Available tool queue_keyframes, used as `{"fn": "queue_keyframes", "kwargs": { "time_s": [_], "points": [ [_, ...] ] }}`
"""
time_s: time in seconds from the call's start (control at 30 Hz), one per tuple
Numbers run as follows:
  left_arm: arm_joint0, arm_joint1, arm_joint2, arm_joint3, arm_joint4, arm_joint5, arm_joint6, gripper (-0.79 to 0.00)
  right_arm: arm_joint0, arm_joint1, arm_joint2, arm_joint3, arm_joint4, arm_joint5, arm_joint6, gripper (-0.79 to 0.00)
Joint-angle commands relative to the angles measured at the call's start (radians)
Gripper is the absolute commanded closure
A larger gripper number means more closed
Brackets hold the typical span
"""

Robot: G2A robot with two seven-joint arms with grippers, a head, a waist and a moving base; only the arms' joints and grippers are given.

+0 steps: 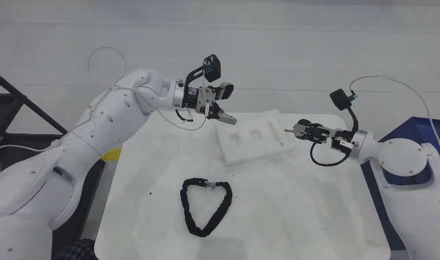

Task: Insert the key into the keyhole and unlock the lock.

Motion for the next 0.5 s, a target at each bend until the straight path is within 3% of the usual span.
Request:
{"fn": "queue_keyframes", "kwargs": {
  "time_s": [0.0,0.17,0.3,0.47],
  "points": [
    [0.009,0.003,-0.01,-0.024,0.031,0.03,-0.002,-0.785,0.0,0.0,0.0,0.0,0.0,0.0,0.0,0.0],
    [0.072,0.02,-0.036,-0.05,0.153,0.067,0.021,-0.785,0.0,0.0,0.0,0.0,0.0,0.0,0.0,0.0],
    [0.131,0.031,-0.05,-0.067,0.288,0.03,0.07,-0.785,0.0,0.0,0.0,0.0,0.0,0.0,0.0,0.0],
    [0.216,0.024,-0.055,-0.05,0.503,0.047,0.213,-0.785,0.0,0.0,0.0,0.0,0.0,0.0,0.0,0.0]
  ]
}}
